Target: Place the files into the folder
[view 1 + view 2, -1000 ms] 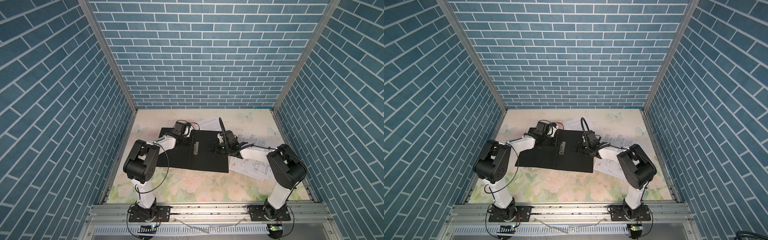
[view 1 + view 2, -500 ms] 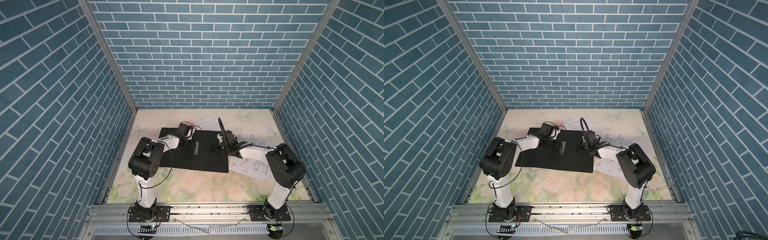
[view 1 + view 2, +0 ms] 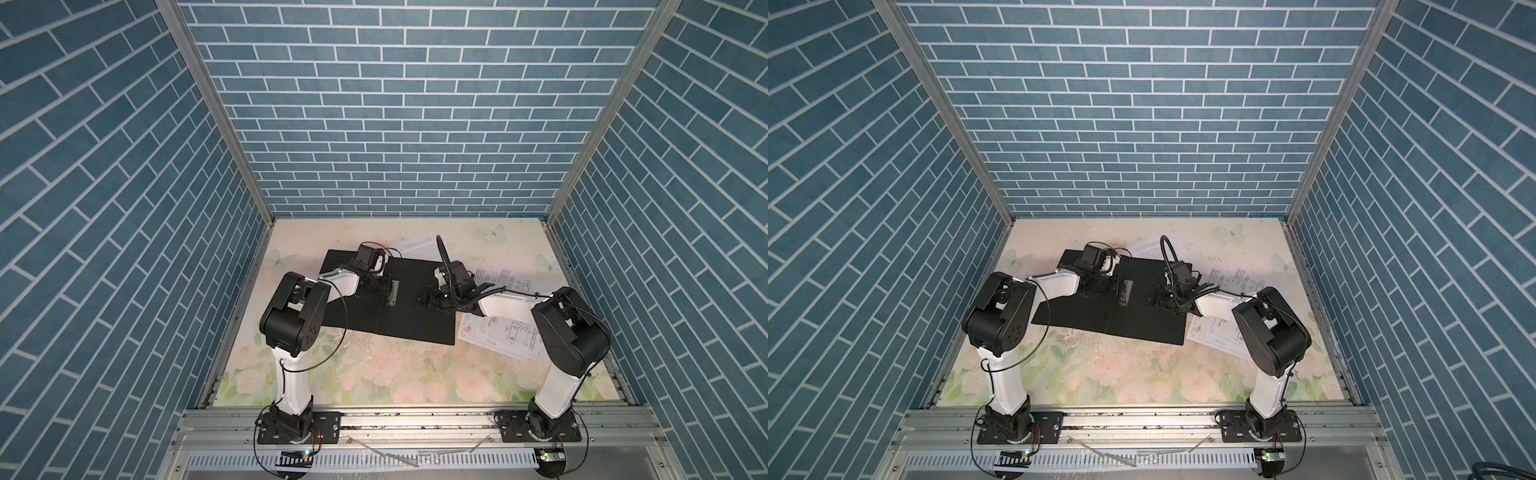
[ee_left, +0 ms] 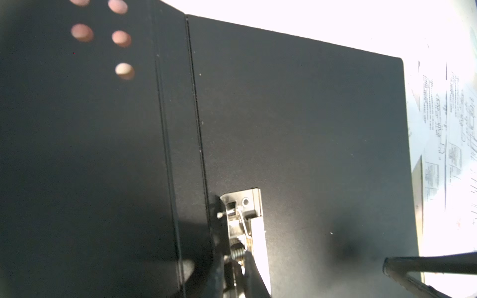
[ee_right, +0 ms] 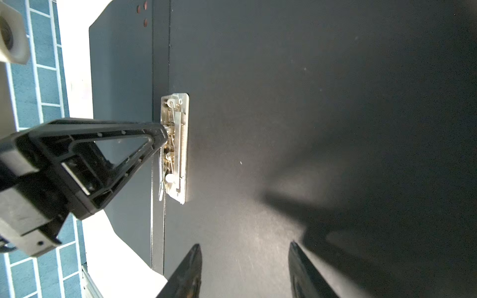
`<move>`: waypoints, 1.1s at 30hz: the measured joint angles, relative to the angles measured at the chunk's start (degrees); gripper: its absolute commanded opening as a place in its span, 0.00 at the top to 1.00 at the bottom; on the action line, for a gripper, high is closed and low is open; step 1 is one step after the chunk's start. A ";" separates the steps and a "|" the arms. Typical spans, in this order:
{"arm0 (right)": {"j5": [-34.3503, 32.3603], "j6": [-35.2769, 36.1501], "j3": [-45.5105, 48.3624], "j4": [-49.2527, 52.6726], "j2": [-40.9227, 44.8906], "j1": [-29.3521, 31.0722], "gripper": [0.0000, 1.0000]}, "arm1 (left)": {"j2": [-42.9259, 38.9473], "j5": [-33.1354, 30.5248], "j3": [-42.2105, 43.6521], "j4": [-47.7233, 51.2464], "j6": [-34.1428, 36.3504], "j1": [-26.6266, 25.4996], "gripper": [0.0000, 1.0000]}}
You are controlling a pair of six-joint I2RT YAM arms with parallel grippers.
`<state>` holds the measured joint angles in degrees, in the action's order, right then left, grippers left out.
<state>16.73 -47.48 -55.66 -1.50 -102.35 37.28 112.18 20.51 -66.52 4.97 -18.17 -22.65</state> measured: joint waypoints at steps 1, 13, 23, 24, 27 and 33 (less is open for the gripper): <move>-0.02 0.00 0.00 0.00 0.00 0.00 0.46 | 0.00 0.00 0.00 -0.02 -0.20 0.02 0.77; -0.48 0.02 0.00 0.48 0.00 0.00 0.46 | -1.79 2.71 6.12 -7.80 -5.90 0.24 0.79; -1.11 0.17 0.00 1.81 0.02 0.00 0.46 | -4.72 4.39 12.31 -13.79 -13.73 -1.49 0.77; -1.25 0.46 0.00 2.19 0.02 0.00 0.45 | -4.72 4.48 12.66 -14.45 -14.56 -1.97 0.76; -2.14 1.31 0.00 3.58 0.02 -0.04 0.44 | -5.31 4.28 14.01 -16.20 -16.96 -3.37 0.76; -3.17 2.82 -1.36 5.88 -0.22 -0.94 0.43 | -7.19 2.43 16.26 -16.94 -21.24 -6.47 0.76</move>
<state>13.56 -44.66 -57.01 4.38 -102.56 36.34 104.99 22.94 -50.26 -11.97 -39.42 -29.12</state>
